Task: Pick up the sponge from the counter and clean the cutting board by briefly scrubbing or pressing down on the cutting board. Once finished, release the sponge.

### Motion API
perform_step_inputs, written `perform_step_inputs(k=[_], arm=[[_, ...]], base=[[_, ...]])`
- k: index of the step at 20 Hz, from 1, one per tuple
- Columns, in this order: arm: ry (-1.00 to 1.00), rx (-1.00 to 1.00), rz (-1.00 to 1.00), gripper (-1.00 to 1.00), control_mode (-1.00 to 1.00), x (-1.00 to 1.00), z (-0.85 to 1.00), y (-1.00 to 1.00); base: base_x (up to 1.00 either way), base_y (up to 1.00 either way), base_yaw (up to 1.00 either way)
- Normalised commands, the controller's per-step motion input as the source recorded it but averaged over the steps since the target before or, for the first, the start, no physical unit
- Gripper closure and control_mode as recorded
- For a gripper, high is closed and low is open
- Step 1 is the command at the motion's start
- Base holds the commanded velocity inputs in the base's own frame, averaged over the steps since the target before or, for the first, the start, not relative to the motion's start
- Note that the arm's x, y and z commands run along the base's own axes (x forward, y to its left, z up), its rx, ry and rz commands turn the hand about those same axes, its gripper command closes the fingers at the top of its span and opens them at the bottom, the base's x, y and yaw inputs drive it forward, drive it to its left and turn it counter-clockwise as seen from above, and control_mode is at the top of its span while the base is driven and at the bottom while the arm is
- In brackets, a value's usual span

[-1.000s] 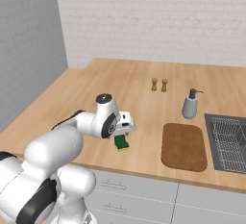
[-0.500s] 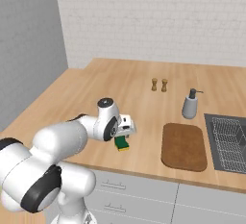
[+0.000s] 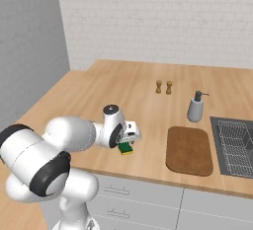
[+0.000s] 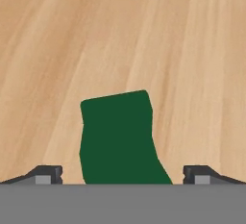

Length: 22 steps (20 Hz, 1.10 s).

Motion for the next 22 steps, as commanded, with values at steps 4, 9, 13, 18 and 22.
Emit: perform_step_inputs(k=[4, 9, 13, 18, 22], arm=[[0.0, 0.0, 0.0, -1.0, -1.0, 0.03, -0.21, -0.07], [0.0, 0.0, 0.0, -1.0, -1.0, 0.0, -0.22, -0.03], [0.0, 0.0, 0.0, 1.0, -1.0, 0.0, -0.3, 0.0], [0.0, 0.0, 0.0, 1.0, -1.0, -0.03, -0.44, 0.0], [0.0, 0.01, 0.0, 1.0, -1.0, -0.09, -0.5, -0.04]], base=[[0.0, 0.0, 0.0], [0.0, 0.0, 0.0], [0.0, 0.0, 0.0], [0.0, 0.0, 0.0], [0.0, 0.0, 0.0]])
